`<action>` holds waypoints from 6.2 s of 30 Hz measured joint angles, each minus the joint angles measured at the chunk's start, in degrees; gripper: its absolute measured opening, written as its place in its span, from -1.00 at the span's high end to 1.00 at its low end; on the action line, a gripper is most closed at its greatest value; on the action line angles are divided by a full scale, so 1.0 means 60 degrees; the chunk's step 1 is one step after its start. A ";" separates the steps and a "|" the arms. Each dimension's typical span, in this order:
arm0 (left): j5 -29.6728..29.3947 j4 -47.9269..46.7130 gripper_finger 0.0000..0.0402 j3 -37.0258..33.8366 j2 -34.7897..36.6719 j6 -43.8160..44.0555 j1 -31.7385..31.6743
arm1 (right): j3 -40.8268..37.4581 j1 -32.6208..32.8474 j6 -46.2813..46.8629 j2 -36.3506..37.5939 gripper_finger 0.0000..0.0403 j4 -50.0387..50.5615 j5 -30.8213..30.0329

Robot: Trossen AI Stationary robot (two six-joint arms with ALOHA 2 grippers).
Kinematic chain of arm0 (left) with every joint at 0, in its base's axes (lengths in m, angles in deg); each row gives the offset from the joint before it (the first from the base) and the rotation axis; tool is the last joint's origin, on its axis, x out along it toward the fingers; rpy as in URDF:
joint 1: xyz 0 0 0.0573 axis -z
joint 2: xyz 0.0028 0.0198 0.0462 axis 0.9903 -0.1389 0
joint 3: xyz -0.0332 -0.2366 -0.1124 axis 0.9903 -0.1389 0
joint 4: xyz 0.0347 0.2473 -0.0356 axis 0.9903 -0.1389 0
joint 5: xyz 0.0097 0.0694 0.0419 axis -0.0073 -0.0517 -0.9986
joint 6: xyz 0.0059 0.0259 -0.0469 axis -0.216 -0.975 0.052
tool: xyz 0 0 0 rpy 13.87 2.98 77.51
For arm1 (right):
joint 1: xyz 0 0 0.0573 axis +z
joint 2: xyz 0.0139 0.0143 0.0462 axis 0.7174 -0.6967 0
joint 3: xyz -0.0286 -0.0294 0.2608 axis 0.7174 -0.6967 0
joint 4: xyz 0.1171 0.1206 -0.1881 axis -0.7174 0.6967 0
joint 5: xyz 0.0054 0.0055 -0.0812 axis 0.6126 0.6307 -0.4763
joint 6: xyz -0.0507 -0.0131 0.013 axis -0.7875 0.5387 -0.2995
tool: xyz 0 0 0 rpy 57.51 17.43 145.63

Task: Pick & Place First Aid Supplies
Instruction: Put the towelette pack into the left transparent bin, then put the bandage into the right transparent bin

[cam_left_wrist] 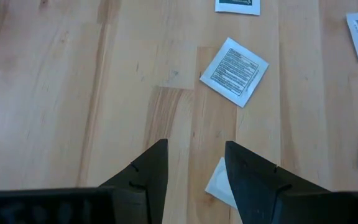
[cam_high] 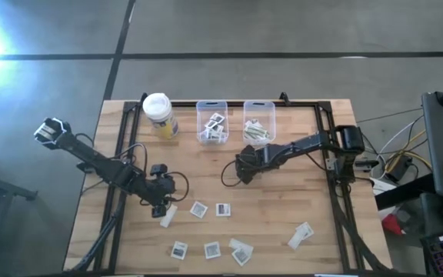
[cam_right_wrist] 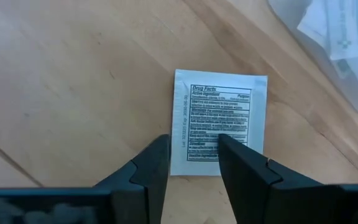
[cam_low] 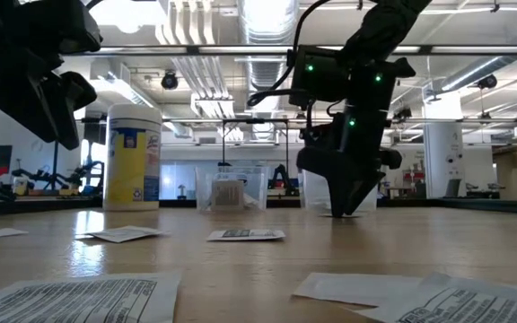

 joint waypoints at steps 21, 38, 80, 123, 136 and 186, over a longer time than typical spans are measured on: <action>0.0000 -0.0002 0.25 0.0000 0.0000 0.0015 0.0000 | -0.0048 -0.0183 -0.0224 0.0363 0.95 0.0318 0.0189; 0.0000 -0.0009 0.25 0.0000 0.0000 0.0113 0.0004 | -0.0127 0.0531 -0.0669 0.3071 0.96 0.0757 0.0240; 0.0004 -0.0095 0.25 0.0000 0.0000 0.0266 0.0004 | 0.0000 -0.1975 -0.3517 0.2344 0.96 -0.7808 0.0984; 0.0791 -0.0515 0.25 0.0413 -0.0007 0.1641 0.0165 | 0.4914 -0.1475 -0.4041 0.0735 0.29 0.0842 0.1457; 0.1506 -0.0979 0.36 0.0699 -0.0439 0.4012 0.1501 | 0.4907 0.0129 -0.4172 0.1359 0.41 0.1303 0.1428; 0.1831 -0.0038 0.24 0.0648 -0.3927 0.8259 0.1891 | 0.4900 0.1871 -0.2742 0.1348 0.68 0.1712 0.1177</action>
